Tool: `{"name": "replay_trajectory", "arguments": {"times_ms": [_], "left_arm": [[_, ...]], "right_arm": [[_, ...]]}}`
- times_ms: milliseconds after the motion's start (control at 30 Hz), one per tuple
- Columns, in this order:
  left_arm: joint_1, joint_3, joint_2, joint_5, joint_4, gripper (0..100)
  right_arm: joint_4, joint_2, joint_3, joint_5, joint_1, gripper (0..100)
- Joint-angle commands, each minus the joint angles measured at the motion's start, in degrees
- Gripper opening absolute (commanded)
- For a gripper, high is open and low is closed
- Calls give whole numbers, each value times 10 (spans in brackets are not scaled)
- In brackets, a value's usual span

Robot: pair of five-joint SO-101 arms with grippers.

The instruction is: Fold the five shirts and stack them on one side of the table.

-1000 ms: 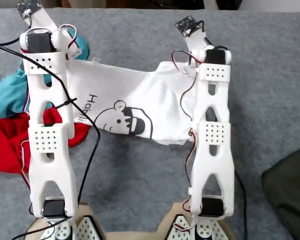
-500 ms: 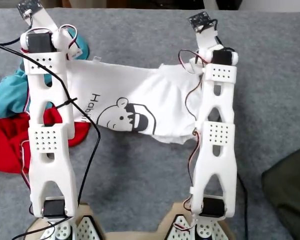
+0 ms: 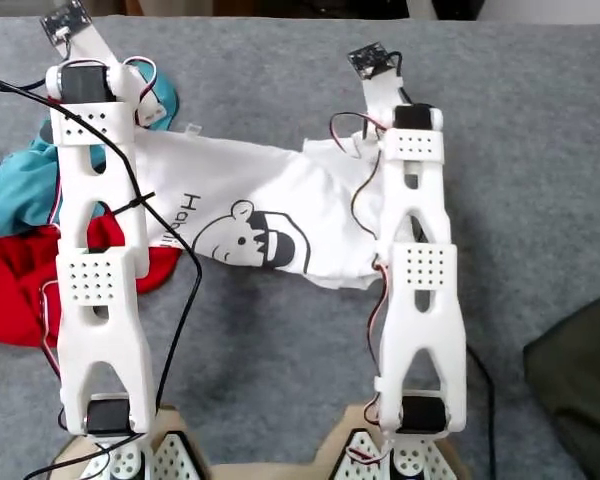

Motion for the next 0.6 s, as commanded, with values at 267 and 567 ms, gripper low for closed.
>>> {"name": "replay_trajectory", "arguments": {"times_ms": [267, 567], "left_arm": [[-5, 2, -38, -12, 5, 19], [-6, 2, -38, -19, 5, 19]], "right_arm": [[10, -41, 3, 76, -28, 42], [13, -42, 0, 72, -25, 17]]}}
